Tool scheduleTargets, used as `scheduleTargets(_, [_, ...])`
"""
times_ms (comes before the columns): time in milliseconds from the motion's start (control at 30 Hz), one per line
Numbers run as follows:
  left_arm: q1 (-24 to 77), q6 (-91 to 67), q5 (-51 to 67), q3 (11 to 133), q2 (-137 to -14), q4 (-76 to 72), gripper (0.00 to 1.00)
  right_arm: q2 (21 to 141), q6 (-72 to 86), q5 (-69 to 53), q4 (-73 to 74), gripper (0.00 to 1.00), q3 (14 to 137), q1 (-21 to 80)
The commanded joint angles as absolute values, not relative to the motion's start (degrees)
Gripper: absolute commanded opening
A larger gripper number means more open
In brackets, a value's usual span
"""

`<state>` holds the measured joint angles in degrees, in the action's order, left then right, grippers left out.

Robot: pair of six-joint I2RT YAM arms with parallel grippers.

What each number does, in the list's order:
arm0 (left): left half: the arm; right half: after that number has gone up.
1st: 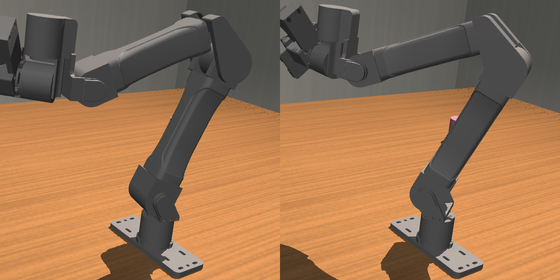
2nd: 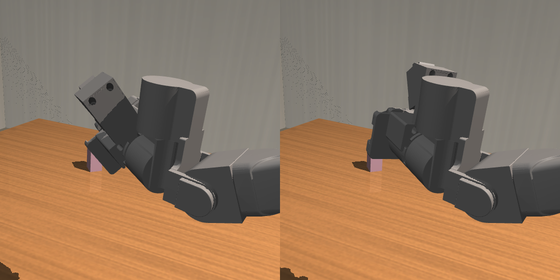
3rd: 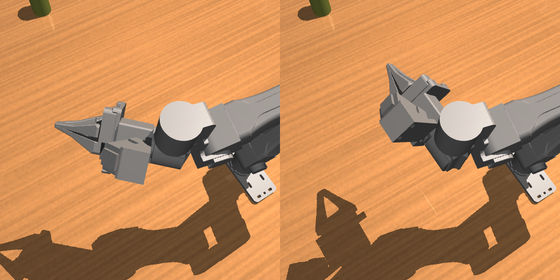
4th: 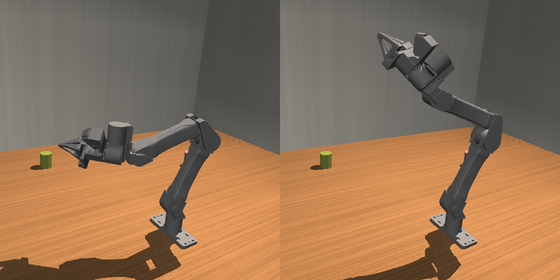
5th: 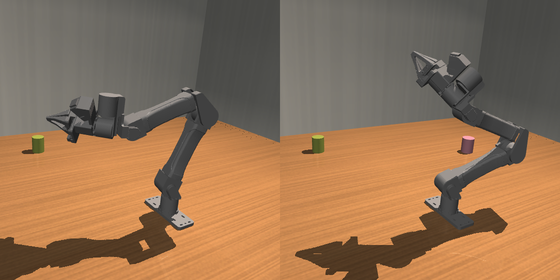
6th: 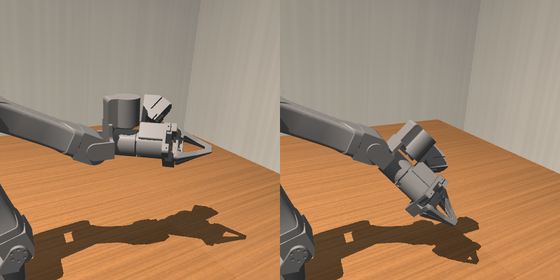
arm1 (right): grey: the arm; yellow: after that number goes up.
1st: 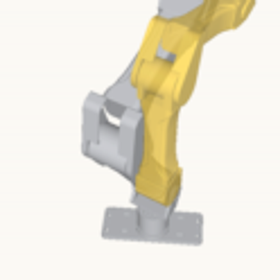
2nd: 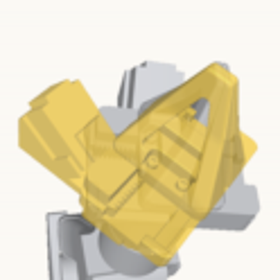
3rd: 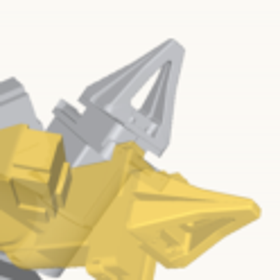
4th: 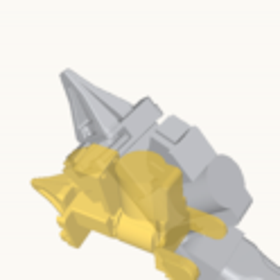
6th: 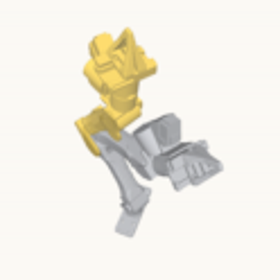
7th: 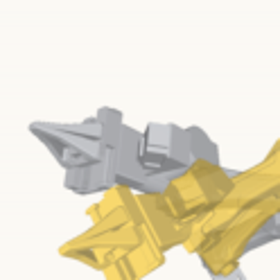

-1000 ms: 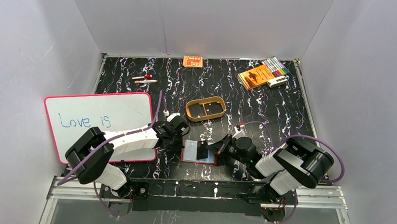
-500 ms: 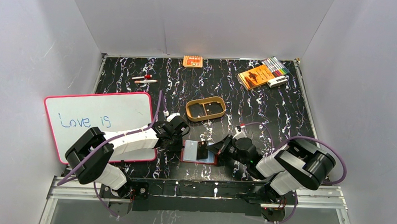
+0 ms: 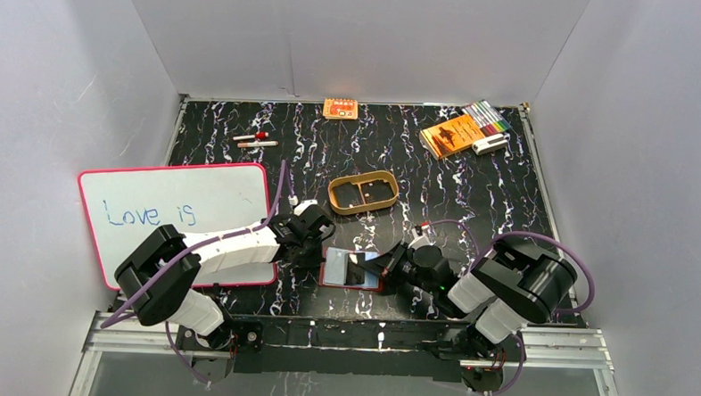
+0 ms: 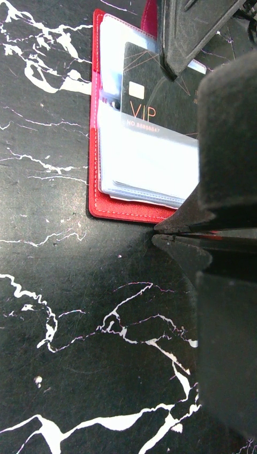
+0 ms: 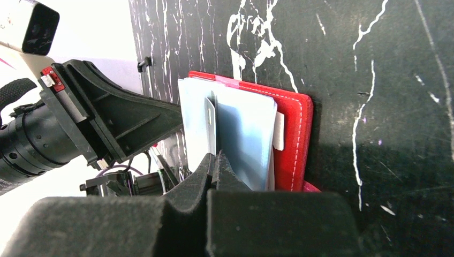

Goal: Put the credit cards into the card holder
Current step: Insert the credit card into the card holder.

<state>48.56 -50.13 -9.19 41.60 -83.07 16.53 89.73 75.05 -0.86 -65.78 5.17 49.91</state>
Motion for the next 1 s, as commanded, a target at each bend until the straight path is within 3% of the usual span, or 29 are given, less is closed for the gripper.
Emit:
scheduleTargets(0, [48.5,-50.4,-9.1,40.2,-82.4,17.5,0.01,91.0,75.6,-1.0,-69.1,0.00,5.2,50.6])
scheduleTargets(967, [48.6,-50.7,-8.2,39.8,-82.0,16.6,0.00,98.5,79.1,2.8,-75.0,0.00,8.0,52.4])
